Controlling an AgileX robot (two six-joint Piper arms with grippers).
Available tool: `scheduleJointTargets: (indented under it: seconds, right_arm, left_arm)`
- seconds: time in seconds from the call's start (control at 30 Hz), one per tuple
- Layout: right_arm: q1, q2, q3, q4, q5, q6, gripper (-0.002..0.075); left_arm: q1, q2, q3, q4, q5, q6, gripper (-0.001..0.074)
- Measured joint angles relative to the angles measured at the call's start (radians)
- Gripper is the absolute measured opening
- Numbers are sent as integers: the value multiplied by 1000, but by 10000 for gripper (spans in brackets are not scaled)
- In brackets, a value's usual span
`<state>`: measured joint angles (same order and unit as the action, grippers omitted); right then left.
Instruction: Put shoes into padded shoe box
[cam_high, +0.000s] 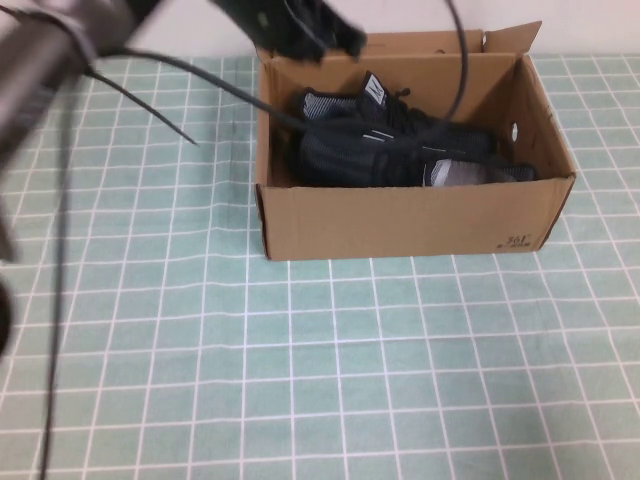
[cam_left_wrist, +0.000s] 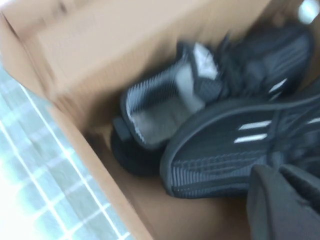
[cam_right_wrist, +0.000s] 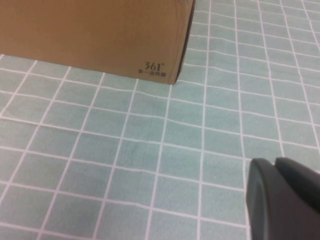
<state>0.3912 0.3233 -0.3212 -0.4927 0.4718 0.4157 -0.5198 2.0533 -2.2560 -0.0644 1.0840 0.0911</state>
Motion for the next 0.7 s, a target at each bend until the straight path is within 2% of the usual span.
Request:
scheduleJointTargets:
  seconds: [0.37,0.5,0.7]
  right_arm:
    - [0,0,0,-3,0,0,-7]
    - [0,0,0,-3,0,0,-7]
    - [0,0,0,-3,0,0,-7]
  left_arm:
    - [0,-344,30,-119,99,129,-2]
    - [0,-496,167,-152,98,165,-2]
    - [0,-785,515,-246,15,220,-2]
